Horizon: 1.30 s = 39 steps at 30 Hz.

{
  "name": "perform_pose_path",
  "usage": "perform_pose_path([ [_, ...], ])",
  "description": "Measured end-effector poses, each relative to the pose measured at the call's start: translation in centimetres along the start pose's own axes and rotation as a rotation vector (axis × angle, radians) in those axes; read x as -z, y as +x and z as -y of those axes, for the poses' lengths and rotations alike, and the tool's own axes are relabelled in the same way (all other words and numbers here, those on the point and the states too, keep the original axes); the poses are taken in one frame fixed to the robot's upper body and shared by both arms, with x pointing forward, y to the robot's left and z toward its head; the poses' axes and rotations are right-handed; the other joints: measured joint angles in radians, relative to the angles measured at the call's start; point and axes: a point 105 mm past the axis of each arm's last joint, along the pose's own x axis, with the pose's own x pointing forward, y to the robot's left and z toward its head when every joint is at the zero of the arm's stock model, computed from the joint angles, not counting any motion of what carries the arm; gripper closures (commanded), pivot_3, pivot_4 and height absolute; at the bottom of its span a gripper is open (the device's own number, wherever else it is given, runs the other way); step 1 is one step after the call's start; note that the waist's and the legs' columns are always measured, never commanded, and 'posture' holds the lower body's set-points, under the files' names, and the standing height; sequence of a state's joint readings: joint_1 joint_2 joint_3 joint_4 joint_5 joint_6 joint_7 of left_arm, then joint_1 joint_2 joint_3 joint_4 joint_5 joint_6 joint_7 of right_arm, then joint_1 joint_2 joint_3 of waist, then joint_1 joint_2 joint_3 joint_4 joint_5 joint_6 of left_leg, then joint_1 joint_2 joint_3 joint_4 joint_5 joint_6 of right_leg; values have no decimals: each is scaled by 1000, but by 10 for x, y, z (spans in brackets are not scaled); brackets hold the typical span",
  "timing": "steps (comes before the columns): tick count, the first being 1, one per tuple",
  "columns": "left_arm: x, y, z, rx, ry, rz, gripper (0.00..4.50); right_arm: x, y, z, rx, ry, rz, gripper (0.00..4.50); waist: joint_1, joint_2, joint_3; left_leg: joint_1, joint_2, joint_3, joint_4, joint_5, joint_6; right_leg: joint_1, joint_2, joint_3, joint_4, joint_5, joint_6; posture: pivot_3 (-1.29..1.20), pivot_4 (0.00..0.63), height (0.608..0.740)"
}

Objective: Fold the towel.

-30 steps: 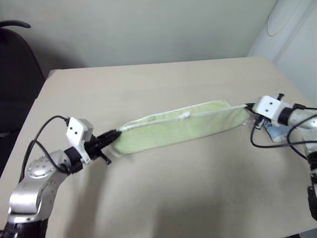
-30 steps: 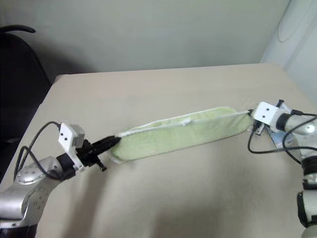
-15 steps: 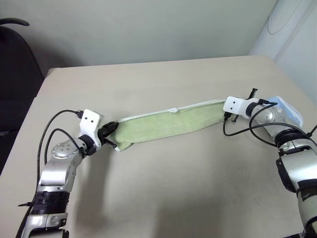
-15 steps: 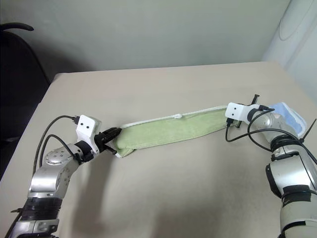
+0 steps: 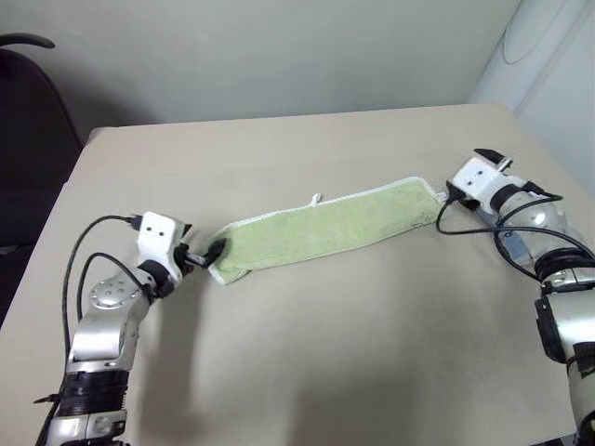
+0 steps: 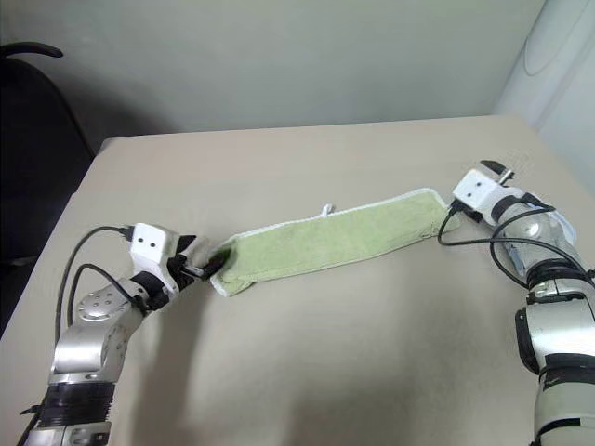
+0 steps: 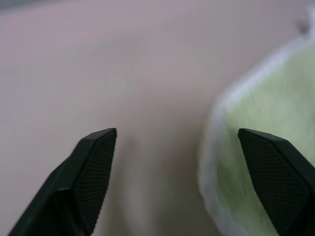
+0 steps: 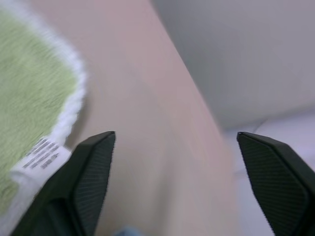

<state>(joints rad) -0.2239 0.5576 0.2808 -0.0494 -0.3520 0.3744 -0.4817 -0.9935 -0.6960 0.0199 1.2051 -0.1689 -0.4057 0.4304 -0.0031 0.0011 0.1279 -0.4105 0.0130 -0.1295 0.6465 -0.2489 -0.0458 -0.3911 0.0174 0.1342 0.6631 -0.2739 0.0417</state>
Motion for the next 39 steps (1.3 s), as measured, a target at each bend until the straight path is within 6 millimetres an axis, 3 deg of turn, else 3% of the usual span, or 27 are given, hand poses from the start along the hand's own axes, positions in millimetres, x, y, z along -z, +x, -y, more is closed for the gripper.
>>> perform_pose_path([
  [3,-18,-6,5,1,-3,80,159,21,-8,-9,-34,550,-36,3,3,0,0,0,0,1,0,1,-1,0,1,0,0,0,0,0,150,740],
  [6,-24,-11,18,55,4,108,159,39,-23,-25,-76,975,-111,3,6,0,0,0,0,1,0,1,-2,0,1,1,0,0,0,0,150,740],
  [7,-25,-12,24,81,13,112,159,41,-29,-29,-84,1104,-129,3,6,0,0,0,0,1,0,1,-2,0,1,1,0,0,0,0,0,740],
  [13,-27,-12,65,301,89,97,159,29,-50,-40,-124,1474,-158,3,8,3,-63,0,0,4,8,0,-2,0,11,-7,3,0,0,0,0,740],
  [19,-11,-16,97,467,167,30,159,25,-56,-66,-175,1603,-220,3,8,2,-89,11,0,2,13,-8,7,12,13,-8,2,-2,0,0,0,740],
  [24,-8,-15,105,494,194,26,159,25,-51,-85,-188,1638,-268,3,10,4,-94,10,0,0,15,-8,7,13,13,-12,2,-2,-1,0,0,740],
  [33,-6,-12,112,490,189,43,159,26,-40,-90,-174,1652,-283,3,12,3,-101,11,0,-1,16,-8,6,15,12,-17,2,-3,-2,0,0,740],
  [39,-6,6,107,296,83,91,159,27,-35,-87,-101,1503,-232,3,14,2,-103,11,1,-1,18,-8,6,17,11,-21,2,-3,-2,0,0,740],
])
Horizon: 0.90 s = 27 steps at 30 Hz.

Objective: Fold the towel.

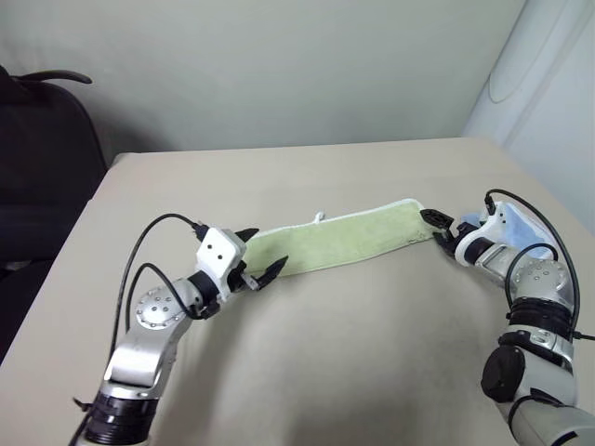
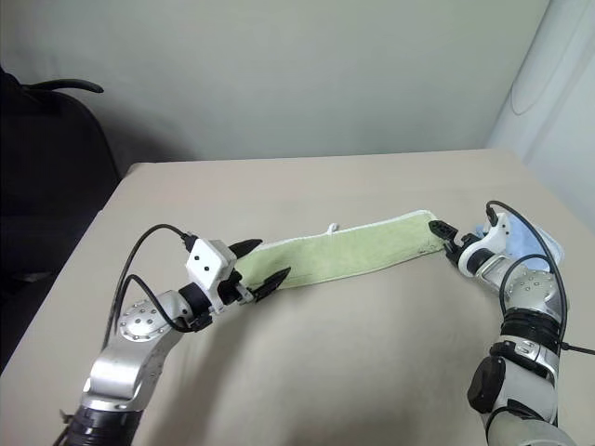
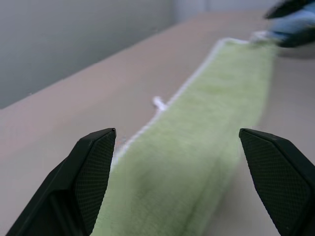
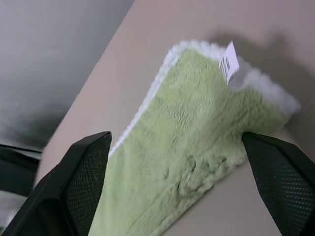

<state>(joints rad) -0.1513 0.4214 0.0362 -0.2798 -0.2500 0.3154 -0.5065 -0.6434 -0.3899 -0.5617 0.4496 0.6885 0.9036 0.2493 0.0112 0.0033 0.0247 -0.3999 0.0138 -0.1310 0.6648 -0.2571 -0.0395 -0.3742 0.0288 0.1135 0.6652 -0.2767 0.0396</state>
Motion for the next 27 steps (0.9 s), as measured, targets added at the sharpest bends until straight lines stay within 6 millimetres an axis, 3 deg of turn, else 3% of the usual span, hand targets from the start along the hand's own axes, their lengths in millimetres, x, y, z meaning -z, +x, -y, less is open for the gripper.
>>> perform_pose_path([
  [4,3,12,-14,-180,-90,5,159,-3,0,-4,7,-166,108,3,-1,0,-3,0,0,0,1,0,0,0,0,-1,0,0,0,0,0,740],
  [7,12,20,-24,-335,-148,-23,159,-6,1,-11,15,-313,202,581,0,-2,-5,0,0,0,3,0,0,0,-1,-1,0,0,0,0,0,740],
  [14,23,28,-28,-559,-234,-63,159,19,2,-26,4,-644,287,3099,0,-6,-9,0,0,0,4,0,0,0,-2,-2,-1,0,0,0,0,740],
  [18,28,30,-26,-600,-253,-88,159,31,5,-36,-19,-722,304,4484,0,-6,-9,0,0,1,4,0,0,0,-2,-2,-1,0,0,0,0,740],
  [22,27,31,-24,-571,-227,-93,159,29,5,-37,-10,-728,323,4484,3,-8,-10,0,0,1,3,0,0,0,-2,-3,-1,0,0,0,0,740],
  [27,22,30,-22,-469,-126,-70,159,22,2,-24,10,-512,285,4484,5,-9,-11,0,0,1,2,0,-1,0,-1,-3,-1,0,-1,0,0,740],
])
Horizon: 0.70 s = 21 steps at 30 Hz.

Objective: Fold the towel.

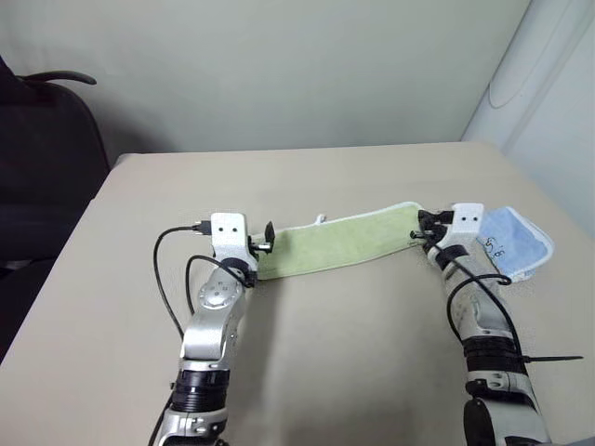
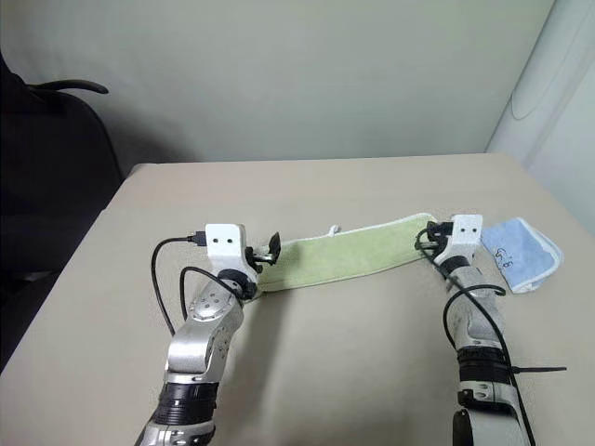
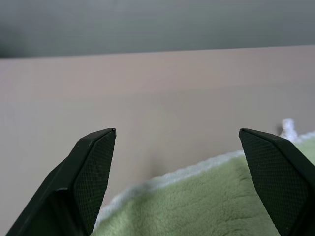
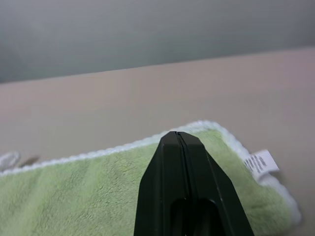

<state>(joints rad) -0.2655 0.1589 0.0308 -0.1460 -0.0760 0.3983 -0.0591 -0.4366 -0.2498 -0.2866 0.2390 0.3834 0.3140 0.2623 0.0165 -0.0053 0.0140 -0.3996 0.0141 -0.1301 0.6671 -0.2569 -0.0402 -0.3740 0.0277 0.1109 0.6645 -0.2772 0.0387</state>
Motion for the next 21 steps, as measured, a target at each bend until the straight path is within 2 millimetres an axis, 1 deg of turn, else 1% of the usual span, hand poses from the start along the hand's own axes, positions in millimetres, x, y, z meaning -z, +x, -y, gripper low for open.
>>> perform_pose_path([
  [1,-1,-1,0,20,17,6,159,0,-1,2,1,48,-12,4138,0,0,0,0,0,0,0,0,0,0,0,0,0,0,0,0,0,740],
  [2,-1,-2,2,56,49,13,159,0,-2,5,1,116,-29,3929,1,0,0,0,0,0,-1,0,0,0,0,0,0,0,0,0,0,740],
  [4,-1,-7,6,152,144,25,159,-3,-4,12,7,254,-52,3299,2,0,0,0,0,0,-1,0,-1,0,1,0,0,0,-1,0,0,740],
  [7,6,-18,14,300,231,22,159,-14,-8,23,14,429,-57,2223,4,-1,-1,0,0,0,-1,0,-1,0,2,0,1,-1,-1,0,0,740],
  [8,9,-21,16,338,244,14,159,-19,-9,26,16,466,-57,1938,6,-1,-1,0,0,0,-2,0,-1,0,2,0,1,-1,-1,0,0,740],
  [10,12,-25,17,394,251,2,159,-26,-11,31,22,530,-60,1230,7,-1,-2,0,0,0,-2,0,-1,0,2,0,1,-1,-2,0,0,740],
  [11,12,-26,18,417,252,1,159,-28,-12,34,30,549,-68,827,8,-1,-2,0,0,0,-2,-1,-1,0,2,0,1,-1,-2,0,0,740],
  [12,12,-27,18,437,260,1,159,-26,-13,36,41,557,-96,545,9,-1,-3,0,0,0,-2,-1,-1,0,2,0,1,-1,-2,0,0,740],
  [13,12,-28,18,449,265,1,159,-24,-13,38,51,562,-114,545,9,-1,-4,0,0,0,-2,-1,-2,0,1,0,1,-1,-2,0,0,740],
  [17,11,-30,19,485,257,6,159,-5,-16,48,107,597,-216,545,9,-1,-5,0,1,0,-2,-1,-1,0,1,0,1,-1,-2,0,0,740],
  [21,10,-32,19,500,248,9,159,7,-14,50,123,631,-278,545,9,-1,-5,0,1,0,-2,-1,-1,-1,1,1,2,-1,-2,0,0,740],
])
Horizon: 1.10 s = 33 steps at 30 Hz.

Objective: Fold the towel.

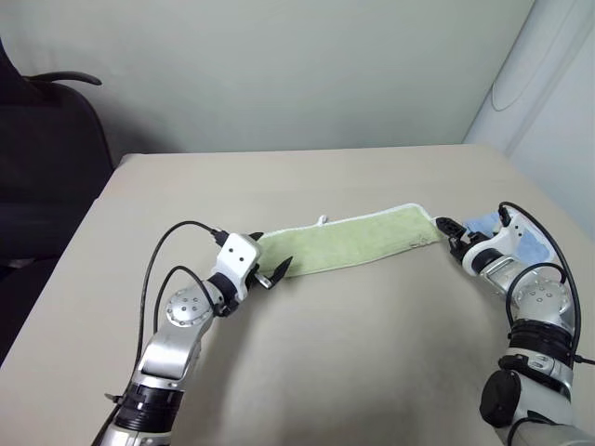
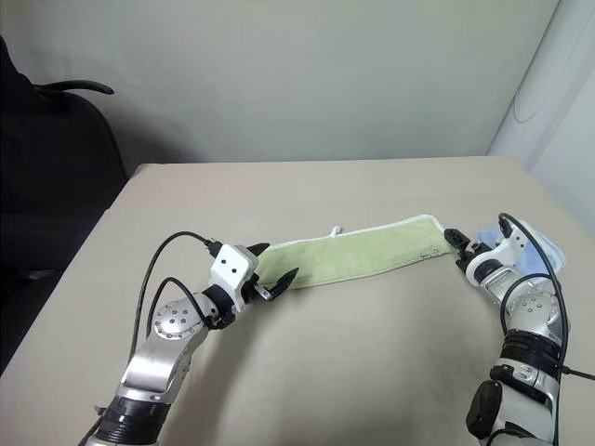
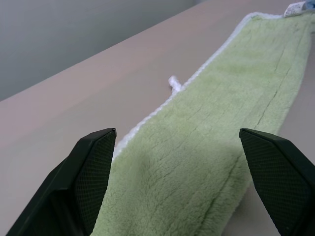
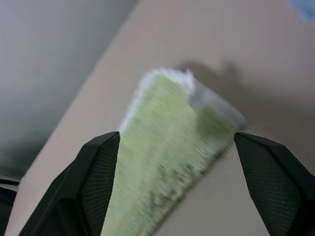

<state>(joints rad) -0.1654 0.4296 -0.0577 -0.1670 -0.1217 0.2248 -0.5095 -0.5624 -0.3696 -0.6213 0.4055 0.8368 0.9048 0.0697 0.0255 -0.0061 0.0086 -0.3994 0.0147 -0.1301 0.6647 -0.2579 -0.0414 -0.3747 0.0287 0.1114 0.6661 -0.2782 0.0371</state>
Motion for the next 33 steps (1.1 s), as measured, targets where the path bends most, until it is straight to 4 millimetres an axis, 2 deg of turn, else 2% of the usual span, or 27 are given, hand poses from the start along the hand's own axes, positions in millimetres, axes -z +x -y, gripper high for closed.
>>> perform_pose_path([
  [9,-5,-2,5,32,1,19,159,6,28,-3,22,58,-64,545,2,1,-1,0,0,0,-1,0,0,-1,0,0,1,0,0,0,0,740],
  [10,-5,-3,4,33,2,17,159,5,32,-4,26,60,-65,545,2,1,-1,0,0,0,0,0,0,-1,0,0,1,0,0,0,150,740],
  [12,-9,-4,3,31,11,27,159,-1,38,-11,13,52,-48,545,0,4,33,8,0,-2,-4,-2,3,8,-4,3,-3,1,0,0,150,740],
  [17,-7,-4,3,30,8,17,159,0,51,-16,12,69,-31,545,-9,3,36,12,0,-1,-3,-4,0,10,-4,3,-2,0,0,0,150,740],
  [19,-7,-4,3,31,8,18,159,0,55,-16,21,71,-19,545,-12,3,36,15,0,-1,-3,-11,9,13,-4,4,-2,0,0,0,150,740],
  [21,-8,-4,3,31,10,19,159,0,57,-16,25,71,-6,545,-12,2,37,16,1,-1,-3,-13,9,15,-4,5,-3,0,-1,0,150,740],
  [24,-8,-5,4,30,11,17,159,-1,58,-14,33,73,9,1413,-12,1,40,16,1,-1,-3,-13,8,15,-4,7,-3,0,-1,0,150,740],
  [30,-6,-7,5,31,12,11,159,-5,55,-8,41,68,27,3468,-10,3,55,15,1,-1,-4,-14,8,14,-4,8,-3,-1,-2,0,150,740],
  [32,-6,-7,5,31,14,11,159,-9,54,-10,12,58,44,3788,-9,3,65,14,1,-1,-4,-14,7,13,-4,9,-3,-1,-2,0,150,740],
  [33,-6,-7,5,31,14,11,159,-12,52,-11,-8,47,56,4089,-8,2,66,14,1,-1,-4,-14,7,13,-4,8,-3,-1,-2,0,150,740],
])
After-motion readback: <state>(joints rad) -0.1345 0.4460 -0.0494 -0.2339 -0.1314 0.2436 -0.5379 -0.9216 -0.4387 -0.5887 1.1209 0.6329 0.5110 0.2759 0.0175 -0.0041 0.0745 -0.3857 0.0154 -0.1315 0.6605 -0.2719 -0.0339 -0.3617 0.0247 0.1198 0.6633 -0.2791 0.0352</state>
